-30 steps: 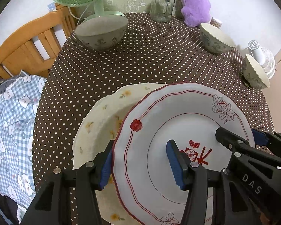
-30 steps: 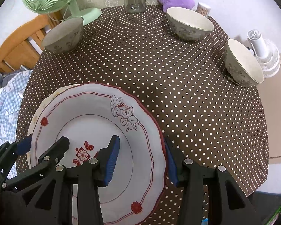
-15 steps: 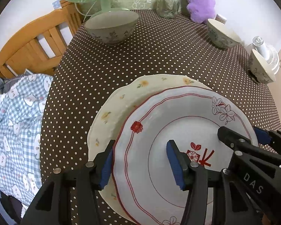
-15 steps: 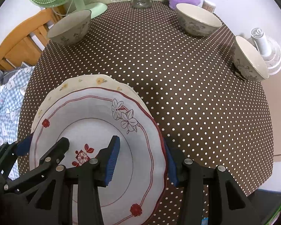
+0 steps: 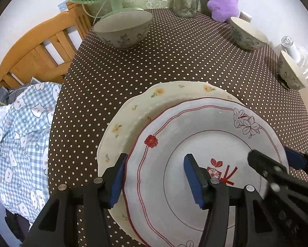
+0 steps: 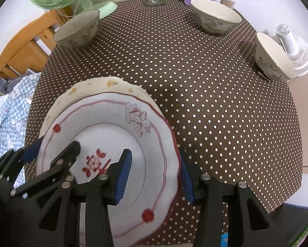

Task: Organize plates and bowls
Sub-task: 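Open both grippers and release the stacked plates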

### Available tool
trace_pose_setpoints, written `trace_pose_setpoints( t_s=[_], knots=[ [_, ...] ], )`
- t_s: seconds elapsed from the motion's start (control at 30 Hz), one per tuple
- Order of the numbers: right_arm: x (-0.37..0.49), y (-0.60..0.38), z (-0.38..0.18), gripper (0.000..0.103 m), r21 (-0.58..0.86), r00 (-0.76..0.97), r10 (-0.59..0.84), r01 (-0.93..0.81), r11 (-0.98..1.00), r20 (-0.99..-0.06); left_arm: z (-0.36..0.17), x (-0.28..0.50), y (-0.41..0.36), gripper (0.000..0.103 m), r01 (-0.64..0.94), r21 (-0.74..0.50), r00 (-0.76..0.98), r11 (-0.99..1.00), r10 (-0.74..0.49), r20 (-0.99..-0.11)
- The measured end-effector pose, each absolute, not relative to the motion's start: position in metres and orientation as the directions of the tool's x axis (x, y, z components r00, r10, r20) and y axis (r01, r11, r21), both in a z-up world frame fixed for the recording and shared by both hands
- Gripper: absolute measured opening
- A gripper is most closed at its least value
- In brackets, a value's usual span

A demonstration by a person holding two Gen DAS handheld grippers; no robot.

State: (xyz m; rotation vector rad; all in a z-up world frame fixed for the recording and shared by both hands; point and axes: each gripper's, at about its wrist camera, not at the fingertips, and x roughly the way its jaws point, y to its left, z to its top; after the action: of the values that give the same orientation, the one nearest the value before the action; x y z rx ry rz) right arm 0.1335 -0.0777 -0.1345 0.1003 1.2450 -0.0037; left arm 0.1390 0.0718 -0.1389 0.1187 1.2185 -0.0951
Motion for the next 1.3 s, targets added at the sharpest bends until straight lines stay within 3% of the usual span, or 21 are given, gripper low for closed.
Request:
trace_pose_setpoints(
  t_s=[0.1, 0.2, 0.6, 0.73, 0.97, 1.0, 1.07, 1.1, 1.13, 1.3],
  knots=[
    [0.130, -0.078, -0.133, 0.032, 0.062, 0.310, 0.043, 0.051, 0.997, -0.950, -0.139, 0.138, 0.065, 0.065, 0.150, 0.078, 0.336, 0.986, 0.023, -0.942],
    [0.130, -0.078, -0.133, 0.027, 0.083, 0.313, 0.067, 0.039, 0.996, -0.947, -0.140, 0.135, 0.062, 0.068, 0.147, 0.105, 0.339, 0.983, 0.050, -0.939],
    [0.153, -0.063, -0.138, 0.027, 0.087, 0.329, 0.079, 0.009, 0.996, -0.941, -0.130, 0.129, 0.074, 0.070, 0.124, 0.073, 0.370, 0.990, 0.022, -0.929],
    [0.157, -0.054, -0.138, 0.029, 0.072, 0.343, 0.069, -0.004, 0.997, -0.937, -0.130, 0.129, 0.084, 0.079, 0.123, 0.039, 0.362, 0.992, -0.008, -0.932],
    [0.157, -0.045, -0.139, 0.032, 0.025, 0.354, 0.024, -0.002, 1.000, -0.935, -0.128, 0.126, 0.085, 0.085, 0.141, 0.014, 0.365, 0.990, -0.039, -0.930],
    [0.156, -0.044, -0.139, 0.032, 0.023, 0.355, 0.020, 0.003, 1.000, -0.935, -0.128, 0.126, 0.085, 0.085, 0.143, 0.012, 0.364, 0.990, -0.041, -0.930],
    [0.155, -0.047, -0.139, 0.044, 0.031, 0.354, 0.024, 0.016, 0.999, -0.935, -0.128, 0.125, 0.086, 0.087, 0.151, 0.007, 0.363, 0.989, -0.048, -0.931],
    [0.154, -0.050, -0.139, 0.055, 0.058, 0.351, 0.045, 0.025, 0.998, -0.935, -0.127, 0.125, 0.086, 0.087, 0.153, 0.007, 0.363, 0.988, -0.049, -0.930],
    [0.152, -0.052, -0.139, 0.059, 0.091, 0.350, 0.072, 0.038, 0.995, -0.934, -0.126, 0.124, 0.086, 0.087, 0.155, 0.006, 0.364, 0.988, -0.051, -0.930],
    [0.143, -0.058, -0.132, 0.064, 0.115, 0.369, 0.079, 0.076, 0.990, -0.926, -0.119, 0.122, 0.084, 0.089, 0.178, -0.011, 0.373, 0.984, -0.078, -0.924]
  ],
)
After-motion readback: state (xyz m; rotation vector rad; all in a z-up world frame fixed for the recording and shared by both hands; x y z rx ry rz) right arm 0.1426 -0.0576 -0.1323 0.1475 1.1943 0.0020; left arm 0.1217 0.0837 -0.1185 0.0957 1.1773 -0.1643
